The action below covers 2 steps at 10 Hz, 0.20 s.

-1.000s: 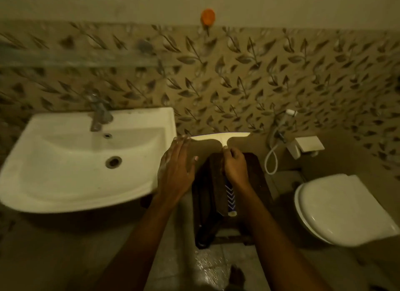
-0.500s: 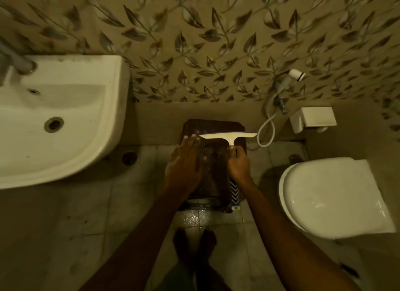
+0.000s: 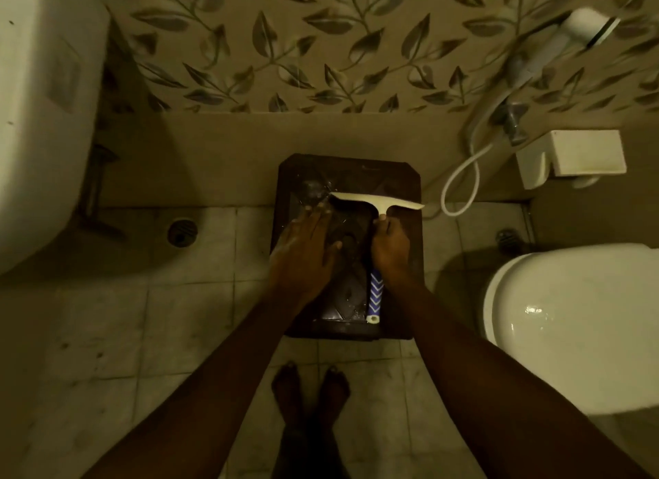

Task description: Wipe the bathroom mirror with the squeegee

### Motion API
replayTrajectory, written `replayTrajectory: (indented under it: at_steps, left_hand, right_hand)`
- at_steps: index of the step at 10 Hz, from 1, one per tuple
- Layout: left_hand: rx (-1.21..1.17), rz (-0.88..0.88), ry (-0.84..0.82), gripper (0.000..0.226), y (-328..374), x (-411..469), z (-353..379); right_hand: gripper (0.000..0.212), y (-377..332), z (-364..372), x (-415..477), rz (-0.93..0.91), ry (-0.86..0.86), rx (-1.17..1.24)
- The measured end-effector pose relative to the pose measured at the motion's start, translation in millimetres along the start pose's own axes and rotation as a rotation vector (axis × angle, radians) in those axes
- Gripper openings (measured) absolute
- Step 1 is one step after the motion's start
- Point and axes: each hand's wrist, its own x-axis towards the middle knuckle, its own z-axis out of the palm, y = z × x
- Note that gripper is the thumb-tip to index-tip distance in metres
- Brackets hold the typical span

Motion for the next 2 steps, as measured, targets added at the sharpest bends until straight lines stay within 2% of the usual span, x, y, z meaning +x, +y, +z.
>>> replayTrajectory:
  at_steps: [2]
  left_hand:
    - [-0.039, -0.031, 0.005, 0.06, 4.6, 3.7, 0.3]
  right_hand:
    - [0.043, 1.5, 1.7, 4.1, 0.016, -0.005, -0.04]
